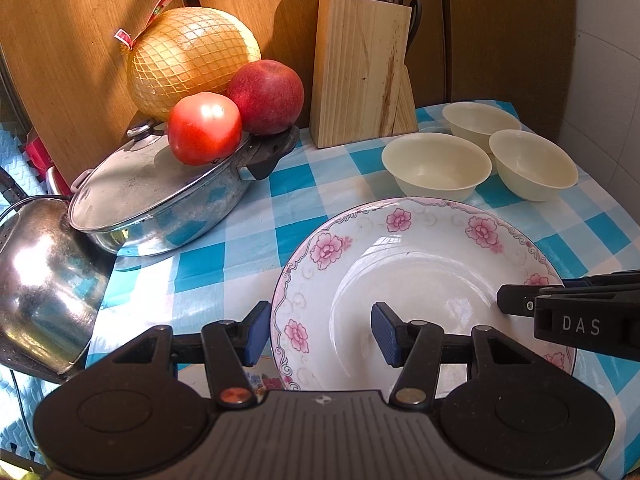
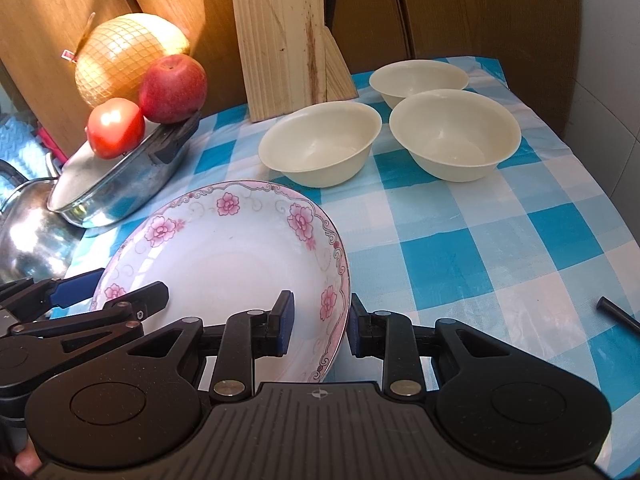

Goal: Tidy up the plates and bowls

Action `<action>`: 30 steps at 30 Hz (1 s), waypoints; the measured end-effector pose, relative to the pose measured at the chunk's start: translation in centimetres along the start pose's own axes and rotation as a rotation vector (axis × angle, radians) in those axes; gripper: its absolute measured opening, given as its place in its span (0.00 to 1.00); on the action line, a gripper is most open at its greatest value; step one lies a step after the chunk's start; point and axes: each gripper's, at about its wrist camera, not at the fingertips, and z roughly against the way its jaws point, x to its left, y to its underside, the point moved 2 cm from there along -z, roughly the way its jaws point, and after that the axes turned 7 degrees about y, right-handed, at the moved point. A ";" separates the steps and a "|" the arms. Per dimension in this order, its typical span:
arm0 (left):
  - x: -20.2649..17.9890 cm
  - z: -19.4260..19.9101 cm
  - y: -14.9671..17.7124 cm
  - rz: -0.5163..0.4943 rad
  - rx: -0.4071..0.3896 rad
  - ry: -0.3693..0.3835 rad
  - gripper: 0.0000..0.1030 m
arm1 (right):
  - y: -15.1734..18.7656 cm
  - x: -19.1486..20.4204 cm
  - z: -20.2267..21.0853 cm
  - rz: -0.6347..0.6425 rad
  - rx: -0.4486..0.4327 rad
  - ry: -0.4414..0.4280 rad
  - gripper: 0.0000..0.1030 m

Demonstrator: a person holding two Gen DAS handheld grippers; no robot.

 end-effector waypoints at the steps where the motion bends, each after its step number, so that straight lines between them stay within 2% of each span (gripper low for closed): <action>1: 0.2 0.1 0.1 0.004 -0.001 -0.002 0.46 | 0.0 0.2 0.0 0.003 0.001 -0.003 0.34; 5: 0.8 0.5 0.3 0.010 -0.010 -0.016 0.46 | 0.2 1.0 0.0 0.016 0.006 -0.016 0.34; 6: 0.8 0.7 0.3 0.005 -0.015 -0.020 0.42 | 0.2 1.1 0.0 0.018 0.007 -0.019 0.34; 8: 0.1 1.2 0.4 -0.017 -0.006 0.138 0.25 | 0.3 1.4 0.0 0.026 0.007 -0.025 0.34; 9: -0.9 1.5 0.6 -0.031 -0.002 0.129 0.12 | 0.3 1.8 0.2 0.032 0.004 -0.046 0.34; 11: -1.8 1.9 0.9 -0.103 -0.056 0.015 0.15 | 0.1 2.8 0.4 0.062 -0.007 -0.074 0.24; 12: -1.5 2.0 0.8 -0.098 -0.055 0.031 0.16 | 0.1 3.0 0.0 0.055 0.022 -0.071 0.25; 14: 0.2 2.1 0.2 -0.024 -0.032 0.119 0.19 | 0.3 3.3 -1.3 0.066 0.067 -0.024 0.24; 16: 2.2 2.3 -0.5 -0.006 -0.023 0.139 0.21 | 0.5 3.3 -1.6 0.074 0.059 -0.022 0.27; 17: 3.4 2.3 -0.7 0.017 -0.023 0.143 0.24 | 0.4 3.3 -1.5 0.075 0.050 -0.026 0.27; 18: 5.0 2.2 -1.0 0.083 -0.024 0.135 0.28 | 0.4 3.2 -1.5 0.068 0.053 -0.031 0.27; 19: 6.7 1.5 -1.1 0.136 0.001 0.129 0.31 | 0.4 3.1 -1.6 0.060 0.060 -0.035 0.27; 22: 8.9 -1.7 -0.8 0.193 0.113 0.116 0.32 | 0.5 3.2 -1.9 0.061 0.062 -0.043 0.32; 23: 9.0 -2.9 -0.4 0.200 0.154 0.134 0.35 | 0.6 3.2 -2.0 0.062 0.064 -0.045 0.33; 25: 8.6 -3.8 -0.3 0.208 0.174 0.147 0.36 | 0.6 3.2 -2.2 0.048 0.077 -0.057 0.36; 27: 7.5 -4.1 -0.5 0.161 0.175 0.148 0.36 | 0.3 3.1 -2.3 0.017 0.078 -0.085 0.39; 30: 6.3 -4.4 -0.9 0.111 0.167 0.131 0.36 | 0.3 3.2 -2.6 0.023 0.084 -0.065 0.40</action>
